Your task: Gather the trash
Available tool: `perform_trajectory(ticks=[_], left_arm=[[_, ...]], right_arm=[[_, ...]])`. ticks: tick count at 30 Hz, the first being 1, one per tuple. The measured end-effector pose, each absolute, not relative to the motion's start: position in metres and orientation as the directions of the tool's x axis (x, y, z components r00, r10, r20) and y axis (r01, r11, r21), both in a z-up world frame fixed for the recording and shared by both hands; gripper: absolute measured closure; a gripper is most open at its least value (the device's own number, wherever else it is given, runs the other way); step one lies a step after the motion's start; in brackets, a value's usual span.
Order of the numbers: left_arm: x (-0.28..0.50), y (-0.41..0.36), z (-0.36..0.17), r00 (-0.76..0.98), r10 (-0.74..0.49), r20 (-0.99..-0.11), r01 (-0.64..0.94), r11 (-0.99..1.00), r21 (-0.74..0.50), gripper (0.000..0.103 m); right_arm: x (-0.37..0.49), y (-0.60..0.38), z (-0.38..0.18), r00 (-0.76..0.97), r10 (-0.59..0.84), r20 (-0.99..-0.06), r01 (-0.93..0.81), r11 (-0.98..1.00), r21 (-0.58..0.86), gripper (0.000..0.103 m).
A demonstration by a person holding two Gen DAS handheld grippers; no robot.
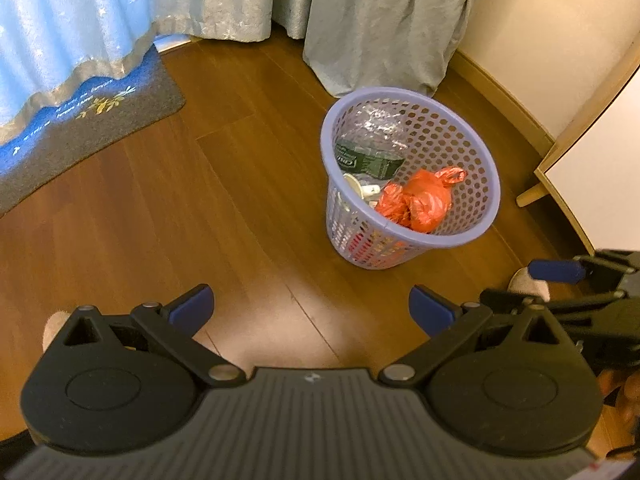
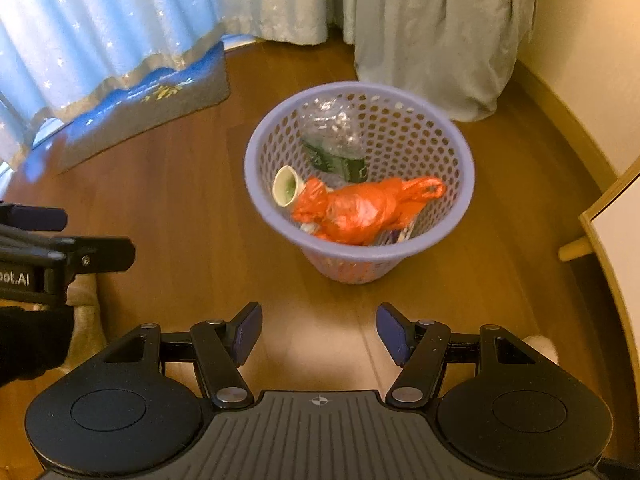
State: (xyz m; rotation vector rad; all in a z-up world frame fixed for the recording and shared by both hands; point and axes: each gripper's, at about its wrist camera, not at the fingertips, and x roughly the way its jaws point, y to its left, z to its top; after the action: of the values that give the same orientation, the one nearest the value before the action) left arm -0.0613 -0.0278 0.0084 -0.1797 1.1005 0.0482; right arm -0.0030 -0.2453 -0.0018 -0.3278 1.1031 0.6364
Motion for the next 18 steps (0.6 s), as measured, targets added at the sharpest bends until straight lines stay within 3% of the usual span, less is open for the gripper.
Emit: perform_trajectory(ticks=[18], left_arm=[[-0.064, -0.029, -0.002, 0.419, -0.035, -0.907, -0.163, 0.980, -0.113, 0.001]], right_arm=[[-0.005, -0.237, -0.008, 0.279, 0.291, -0.915, -0.591, 0.803, 0.076, 0.042]])
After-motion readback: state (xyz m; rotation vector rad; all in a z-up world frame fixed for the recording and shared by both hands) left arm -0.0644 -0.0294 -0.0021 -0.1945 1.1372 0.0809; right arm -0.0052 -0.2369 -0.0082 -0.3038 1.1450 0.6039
